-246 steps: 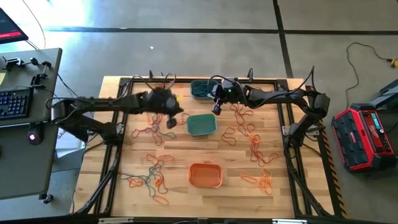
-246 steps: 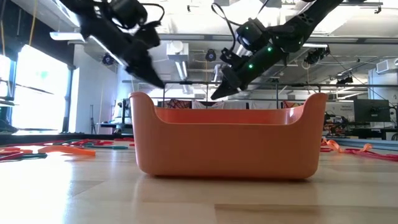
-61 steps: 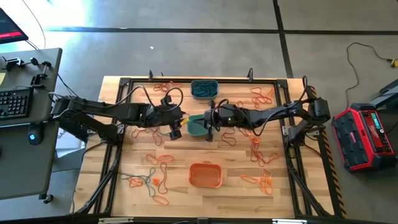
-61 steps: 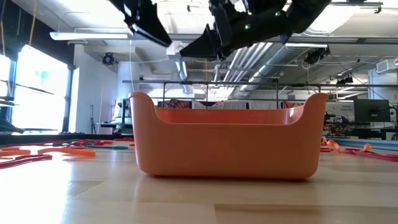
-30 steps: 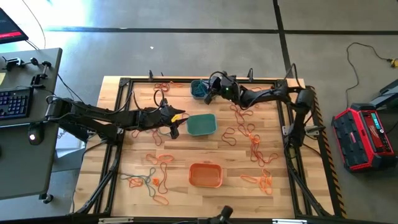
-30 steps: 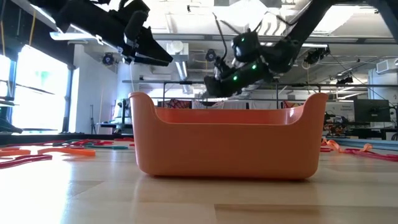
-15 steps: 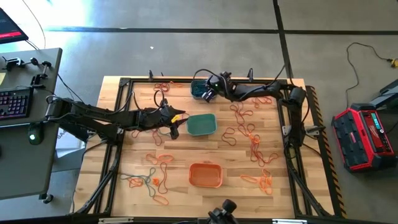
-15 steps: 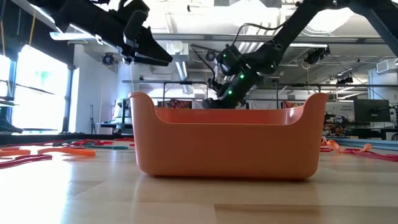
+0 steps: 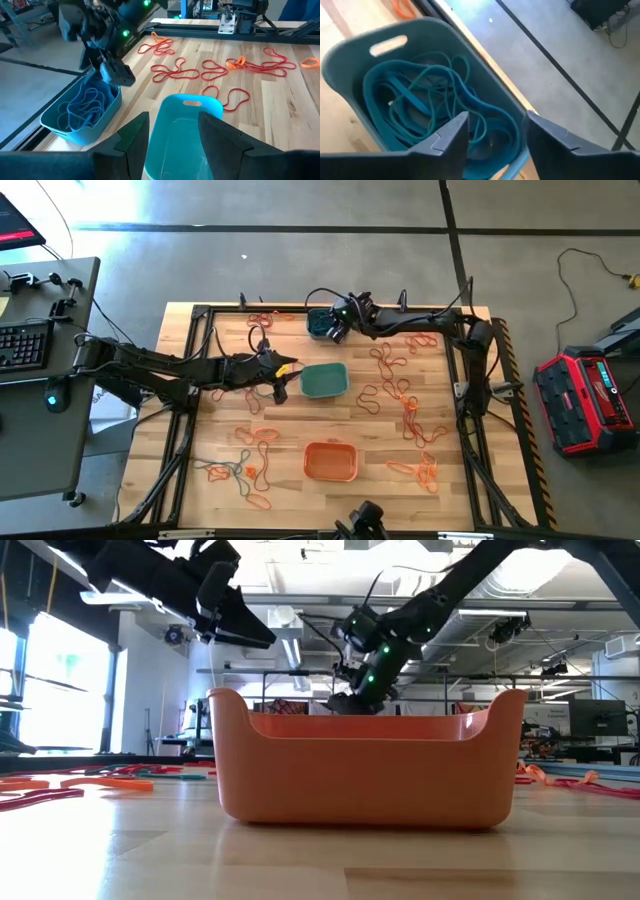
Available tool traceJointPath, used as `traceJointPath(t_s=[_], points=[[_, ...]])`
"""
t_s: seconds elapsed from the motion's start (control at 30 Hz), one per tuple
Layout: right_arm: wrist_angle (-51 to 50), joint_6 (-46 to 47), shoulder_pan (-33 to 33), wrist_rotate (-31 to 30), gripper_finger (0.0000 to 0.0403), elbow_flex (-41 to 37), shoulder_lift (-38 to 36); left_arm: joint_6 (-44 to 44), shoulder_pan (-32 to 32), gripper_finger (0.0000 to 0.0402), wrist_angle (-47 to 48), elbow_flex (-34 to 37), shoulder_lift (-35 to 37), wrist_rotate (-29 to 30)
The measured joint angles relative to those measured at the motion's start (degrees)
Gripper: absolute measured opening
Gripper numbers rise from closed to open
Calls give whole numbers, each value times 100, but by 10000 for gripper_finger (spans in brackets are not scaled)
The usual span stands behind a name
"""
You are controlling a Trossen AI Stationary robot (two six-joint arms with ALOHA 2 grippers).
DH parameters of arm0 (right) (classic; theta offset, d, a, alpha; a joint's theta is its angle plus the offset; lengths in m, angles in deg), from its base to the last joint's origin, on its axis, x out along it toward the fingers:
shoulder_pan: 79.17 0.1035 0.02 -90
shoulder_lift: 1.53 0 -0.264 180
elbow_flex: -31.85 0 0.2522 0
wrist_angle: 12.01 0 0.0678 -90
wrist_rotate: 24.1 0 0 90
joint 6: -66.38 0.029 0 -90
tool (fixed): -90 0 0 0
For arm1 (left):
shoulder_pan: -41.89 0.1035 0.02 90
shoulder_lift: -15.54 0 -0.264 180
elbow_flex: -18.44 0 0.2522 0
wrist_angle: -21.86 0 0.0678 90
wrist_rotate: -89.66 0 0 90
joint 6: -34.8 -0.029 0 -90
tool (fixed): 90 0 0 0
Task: Sort rubber bands into baskets
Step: Put the blue rubber band into the blue bin
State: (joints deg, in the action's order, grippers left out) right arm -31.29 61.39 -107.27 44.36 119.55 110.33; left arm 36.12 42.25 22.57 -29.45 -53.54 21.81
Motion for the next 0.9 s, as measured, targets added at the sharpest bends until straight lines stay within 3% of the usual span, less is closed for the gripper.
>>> traceJointPath(t_s=[0.1,0.17,0.37,0.5,0.67,0.8,0.9], points=[[-66,-84,-4,384,182,-55,-171,-4,0,161,107,2,0,-5],[-214,-77,-3,886,160,-60,-257,-7,0,161,258,2,0,-4],[-204,4,58,1563,18,-64,-339,53,0,161,585,2,-2,-31],[-18,45,246,1604,17,-69,-339,52,-21,161,989,-19,-2,-48],[491,20,559,1607,4,-168,-343,45,-171,161,2278,-392,-2,-52],[1521,209,716,1605,1,-853,-545,158,-437,161,3304,-714,-2,-89],[2156,455,825,1597,1,-1558,-864,412,-654,161,3957,-896,-1,-472]])
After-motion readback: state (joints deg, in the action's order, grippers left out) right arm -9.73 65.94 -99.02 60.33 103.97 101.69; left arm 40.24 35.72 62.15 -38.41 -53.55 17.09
